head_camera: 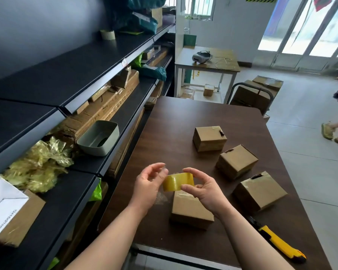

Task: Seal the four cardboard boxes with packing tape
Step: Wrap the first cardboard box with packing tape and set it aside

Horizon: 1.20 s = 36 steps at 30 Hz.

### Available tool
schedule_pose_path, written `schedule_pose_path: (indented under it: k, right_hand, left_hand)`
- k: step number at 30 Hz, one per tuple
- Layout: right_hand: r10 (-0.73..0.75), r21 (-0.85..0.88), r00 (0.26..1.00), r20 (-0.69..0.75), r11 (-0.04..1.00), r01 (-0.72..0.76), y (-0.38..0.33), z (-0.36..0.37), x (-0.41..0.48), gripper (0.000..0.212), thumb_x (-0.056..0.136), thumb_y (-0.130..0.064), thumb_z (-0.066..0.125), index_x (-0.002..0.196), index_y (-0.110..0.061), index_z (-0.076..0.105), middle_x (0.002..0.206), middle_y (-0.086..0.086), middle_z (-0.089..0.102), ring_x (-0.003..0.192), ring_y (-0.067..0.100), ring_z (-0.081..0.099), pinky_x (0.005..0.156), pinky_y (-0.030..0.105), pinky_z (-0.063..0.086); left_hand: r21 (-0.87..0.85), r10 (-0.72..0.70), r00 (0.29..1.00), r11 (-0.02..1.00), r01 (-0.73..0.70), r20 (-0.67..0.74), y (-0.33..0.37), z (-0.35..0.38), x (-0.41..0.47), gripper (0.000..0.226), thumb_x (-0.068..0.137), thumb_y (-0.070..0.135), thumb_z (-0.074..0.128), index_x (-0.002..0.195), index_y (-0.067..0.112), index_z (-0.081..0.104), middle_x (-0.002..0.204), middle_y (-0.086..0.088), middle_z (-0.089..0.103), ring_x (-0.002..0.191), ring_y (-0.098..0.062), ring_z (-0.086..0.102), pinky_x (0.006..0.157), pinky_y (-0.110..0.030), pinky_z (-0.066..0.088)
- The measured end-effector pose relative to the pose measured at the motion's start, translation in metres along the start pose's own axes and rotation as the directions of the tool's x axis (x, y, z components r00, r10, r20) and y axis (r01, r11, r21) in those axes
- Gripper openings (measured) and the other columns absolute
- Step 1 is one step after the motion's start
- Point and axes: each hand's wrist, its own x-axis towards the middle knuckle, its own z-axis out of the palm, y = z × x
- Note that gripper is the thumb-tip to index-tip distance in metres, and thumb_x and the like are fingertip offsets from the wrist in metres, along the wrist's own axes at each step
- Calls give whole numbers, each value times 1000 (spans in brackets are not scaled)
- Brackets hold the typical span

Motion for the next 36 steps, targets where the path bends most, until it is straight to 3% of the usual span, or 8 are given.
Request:
schedule_pose_path:
  k: [3, 6, 9, 14, 17, 23, 32, 36]
  right_hand:
    - [1, -102, 1000, 9, 995, 0, -2, 0, 0, 47, 80, -18, 77, 122, -31, 61, 104, 4, 67, 61, 1, 62, 62, 15, 48]
    - [3, -166, 998, 55, 986, 6, -5, -2, -2, 51, 83, -21, 75, 129, -32, 57, 119, 1, 59, 67, -1, 64, 63, 12, 48]
    - [9, -241, 994, 113, 970, 19, -1, -10, -2, 62, 84, -18, 74, 135, -41, 50, 120, -5, 54, 79, 10, 59, 74, 19, 52]
    - [-109, -573, 994, 11, 814, 96, 12, -16, 9, 25, 94, -34, 60, 116, -45, 66, 107, -13, 58, 101, 8, 57, 92, 31, 49]
    - [-46, -427, 998, 43, 902, 60, 9, -15, 8, 18, 97, -23, 58, 102, -32, 72, 99, -7, 72, 94, 10, 67, 90, 35, 54]
    - [14, -349, 996, 84, 937, 16, 0, -22, 3, 19, 99, -18, 53, 107, -13, 70, 98, 9, 73, 90, 21, 71, 83, 32, 57]
    - [274, -297, 942, 192, 931, -211, 0, -42, -2, 19, 100, -23, 51, 111, -24, 67, 110, 7, 71, 104, 24, 67, 91, 41, 56]
    - [356, -206, 900, 253, 928, -309, -4, -48, -4, 23, 100, -21, 50, 119, -17, 62, 101, 4, 69, 85, 14, 69, 72, 33, 58]
  left_hand:
    - [198, 54, 978, 976, -95, 202, 7, 2, -3, 17, 80, 33, 74, 96, 29, 72, 105, 9, 66, 100, -9, 60, 77, -18, 51]
    - [262, 62, 990, 960, -95, 130, 7, 6, 3, 10, 82, 17, 75, 81, 26, 71, 84, 6, 69, 82, -11, 64, 62, -15, 49]
    - [195, 4, 998, 981, -17, 70, 3, 5, 8, 11, 81, 14, 76, 77, 23, 71, 79, 2, 70, 76, -10, 63, 65, -22, 50]
    - [43, -53, 998, 998, 54, -19, -5, 14, 4, 6, 82, 13, 75, 80, 17, 71, 80, -6, 72, 75, -19, 67, 67, -34, 56]
    - [-69, -1, 994, 998, -7, -110, -3, 23, -4, 2, 84, 11, 71, 85, 11, 69, 83, -10, 73, 74, -17, 68, 66, -31, 57]
    - [-300, -52, 985, 954, 0, -164, -3, 26, -7, 10, 87, 8, 67, 96, 2, 66, 87, -17, 71, 75, -22, 67, 71, -33, 57]
    - [-107, -74, 997, 991, 76, 28, 7, 21, 3, 2, 89, 5, 64, 87, 6, 63, 76, -14, 68, 64, -24, 68, 56, -34, 57]
    - [-36, -8, 999, 999, 9, 52, 12, 21, 4, 3, 92, 10, 61, 92, 8, 59, 82, -16, 66, 63, -28, 70, 59, -39, 59]
